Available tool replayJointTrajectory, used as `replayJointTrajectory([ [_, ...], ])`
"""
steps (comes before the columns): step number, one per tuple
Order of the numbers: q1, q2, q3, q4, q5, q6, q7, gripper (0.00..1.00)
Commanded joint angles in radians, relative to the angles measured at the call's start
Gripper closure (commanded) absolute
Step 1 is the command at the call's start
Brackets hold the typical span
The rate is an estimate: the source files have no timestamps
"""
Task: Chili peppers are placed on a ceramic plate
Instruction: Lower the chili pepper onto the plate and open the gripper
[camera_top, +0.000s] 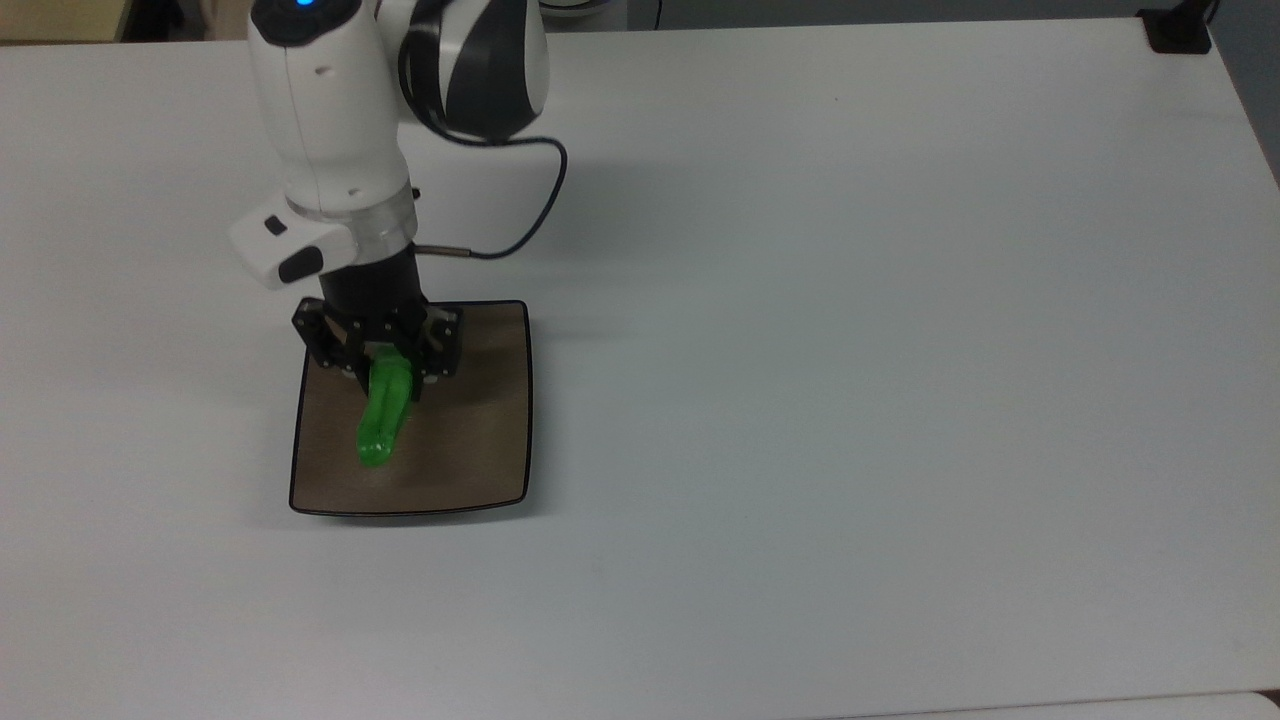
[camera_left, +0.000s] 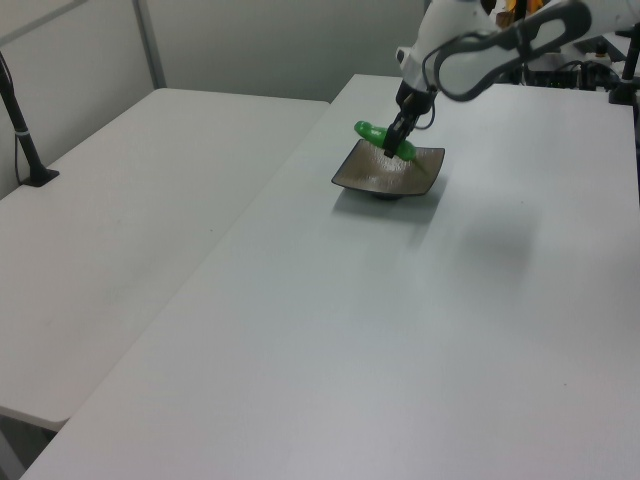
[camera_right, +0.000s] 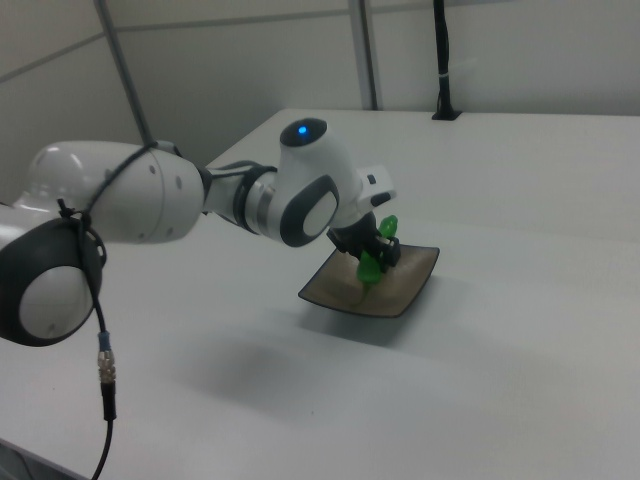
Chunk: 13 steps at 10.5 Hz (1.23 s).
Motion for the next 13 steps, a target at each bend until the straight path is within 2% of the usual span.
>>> replayJointTrajectory([
  [1, 0.008, 0.065, -0.004, 0.020, 0.019, 0.100, -0.018, 0.99],
  [2, 0.008, 0.072, -0.004, 0.020, 0.019, 0.114, -0.018, 0.96],
  [3, 0.010, 0.073, -0.004, 0.020, 0.017, 0.114, -0.020, 0.66],
  [4, 0.010, 0.073, -0.004, 0.020, 0.014, 0.114, -0.020, 0.44],
  [5, 0.011, 0.073, -0.004, 0.020, 0.016, 0.114, -0.020, 0.28],
  [6, 0.011, 0.072, -0.004, 0.020, 0.017, 0.114, -0.017, 0.06],
  [7, 0.011, 0.064, -0.004, 0.020, 0.008, 0.114, -0.020, 0.00],
  [9, 0.016, -0.003, -0.004, 0.006, 0.017, 0.096, -0.006, 0.00],
  [10, 0.017, -0.060, -0.003, -0.006, 0.019, 0.038, 0.003, 0.00],
  [13, 0.020, -0.253, -0.003, 0.000, 0.019, -0.306, 0.052, 0.00],
])
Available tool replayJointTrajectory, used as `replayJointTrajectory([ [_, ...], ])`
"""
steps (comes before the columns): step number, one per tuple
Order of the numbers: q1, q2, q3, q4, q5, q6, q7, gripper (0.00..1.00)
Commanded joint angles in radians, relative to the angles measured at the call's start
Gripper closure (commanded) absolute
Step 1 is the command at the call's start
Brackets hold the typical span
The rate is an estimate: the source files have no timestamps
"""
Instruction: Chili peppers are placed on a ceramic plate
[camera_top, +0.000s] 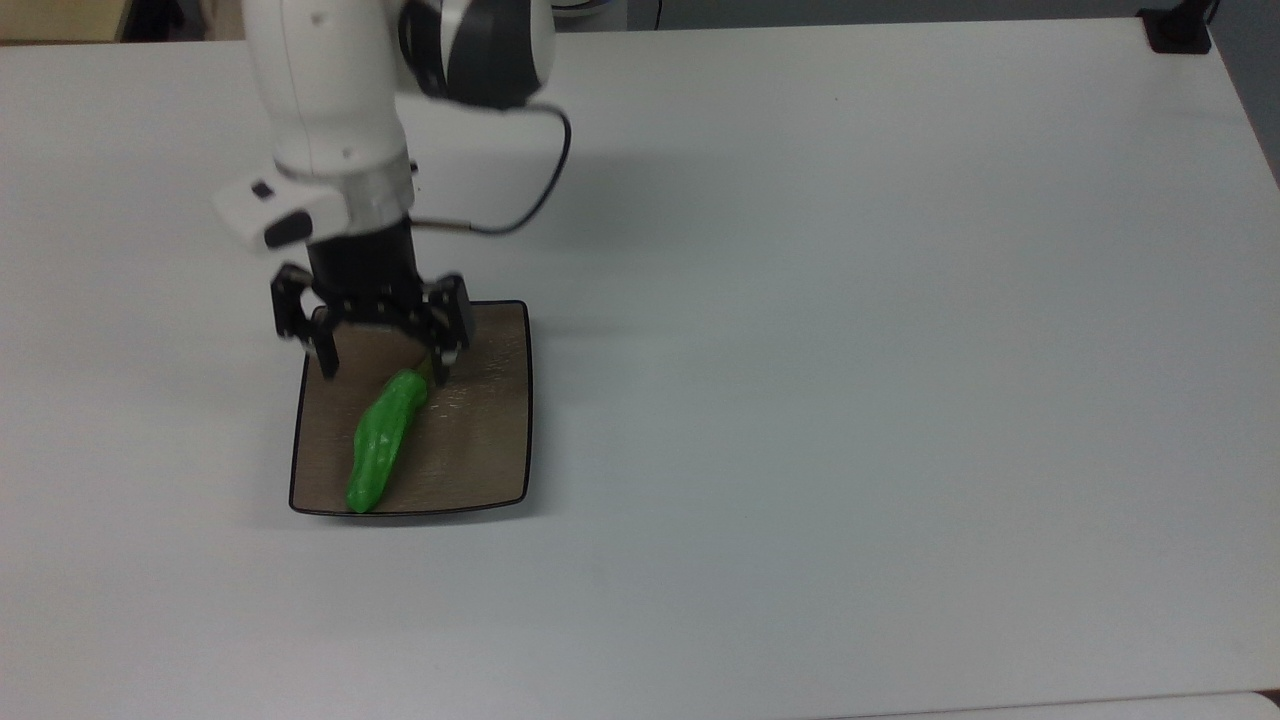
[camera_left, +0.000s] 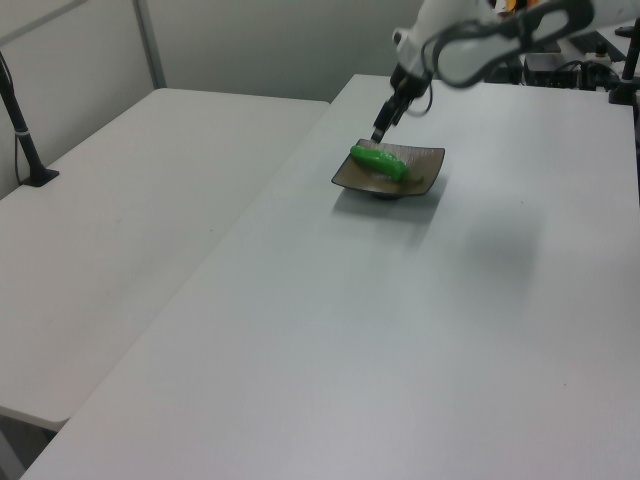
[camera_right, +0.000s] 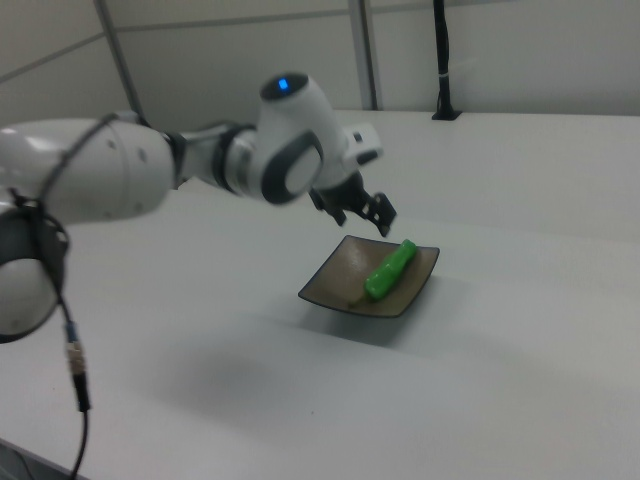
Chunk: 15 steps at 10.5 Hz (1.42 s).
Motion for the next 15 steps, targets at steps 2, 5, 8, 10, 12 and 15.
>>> replayJointTrajectory([
  [2, 0.019, -0.283, -0.003, -0.023, 0.019, -0.458, 0.092, 0.00],
  [5, 0.071, -0.410, -0.004, -0.019, 0.017, -0.728, 0.096, 0.00],
  [8, 0.131, -0.457, -0.004, -0.019, 0.022, -0.829, 0.095, 0.00],
  [10, 0.182, -0.442, -0.004, -0.026, 0.034, -0.801, 0.093, 0.00],
  [12, 0.190, -0.411, -0.003, -0.028, 0.036, -0.738, 0.084, 0.00],
  [15, 0.196, -0.389, -0.001, -0.028, 0.037, -0.657, 0.083, 0.00],
])
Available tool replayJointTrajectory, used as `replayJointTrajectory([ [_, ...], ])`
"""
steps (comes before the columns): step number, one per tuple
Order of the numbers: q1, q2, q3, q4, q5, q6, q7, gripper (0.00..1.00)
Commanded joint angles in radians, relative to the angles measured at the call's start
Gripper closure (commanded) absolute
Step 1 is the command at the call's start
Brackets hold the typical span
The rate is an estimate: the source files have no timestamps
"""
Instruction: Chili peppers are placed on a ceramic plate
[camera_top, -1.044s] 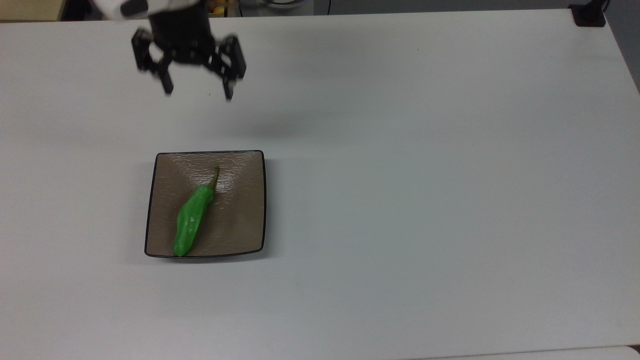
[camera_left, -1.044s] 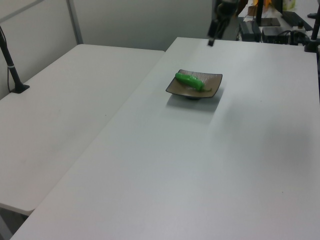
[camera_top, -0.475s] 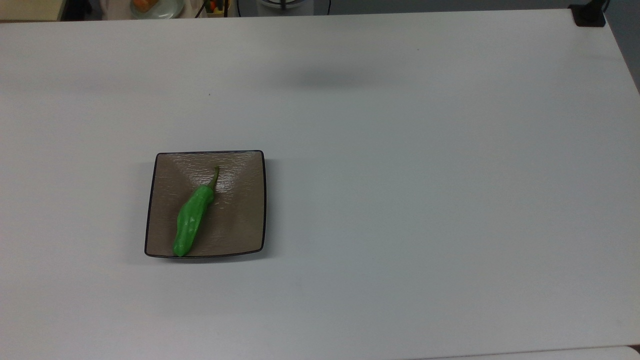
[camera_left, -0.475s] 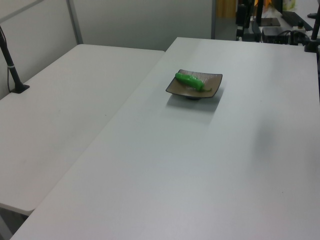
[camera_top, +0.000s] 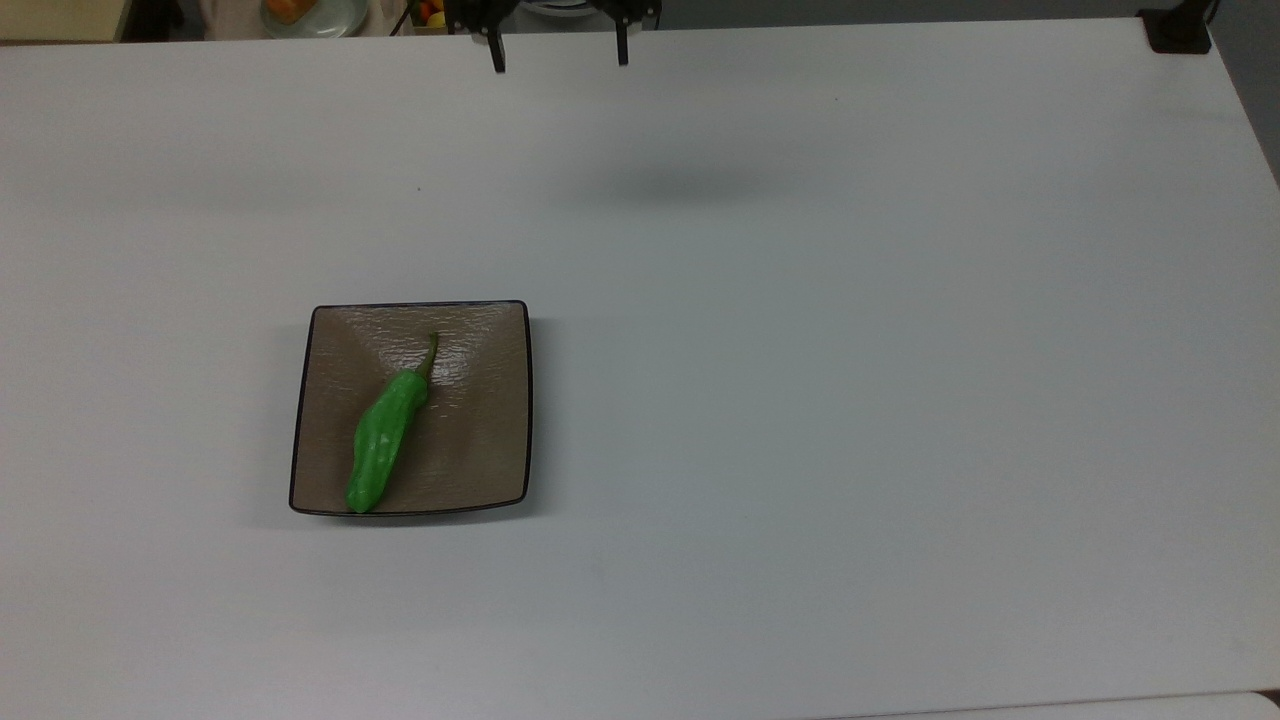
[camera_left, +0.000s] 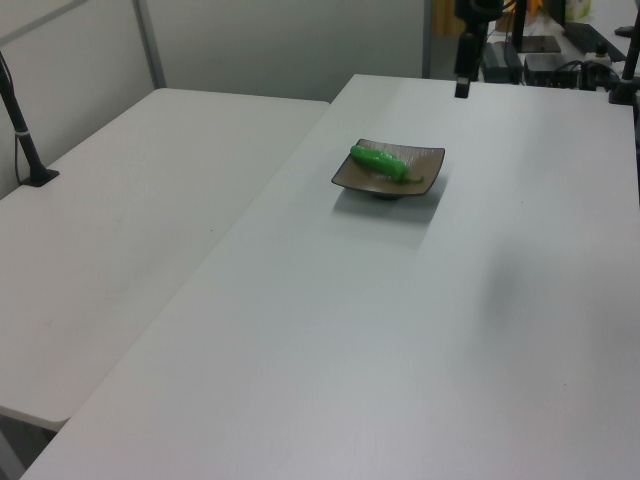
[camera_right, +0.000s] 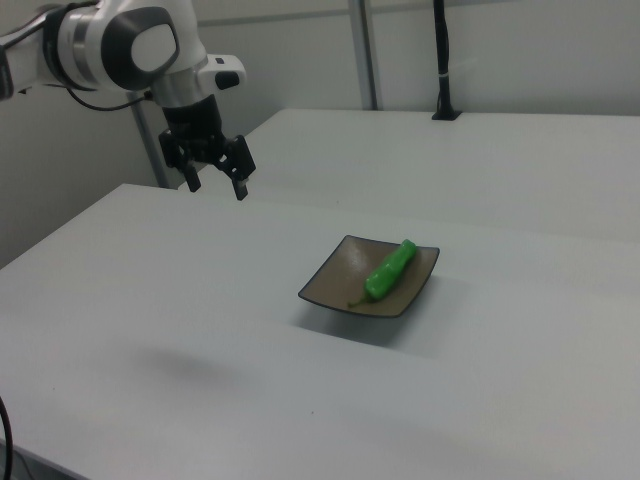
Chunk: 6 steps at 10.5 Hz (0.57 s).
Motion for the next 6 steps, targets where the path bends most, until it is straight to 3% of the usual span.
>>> replayJointTrajectory([
  [1, 0.010, 0.005, -0.007, -0.011, 0.022, 0.055, 0.000, 0.00],
  [6, 0.010, 0.002, -0.007, -0.019, 0.027, 0.055, 0.001, 0.00],
])
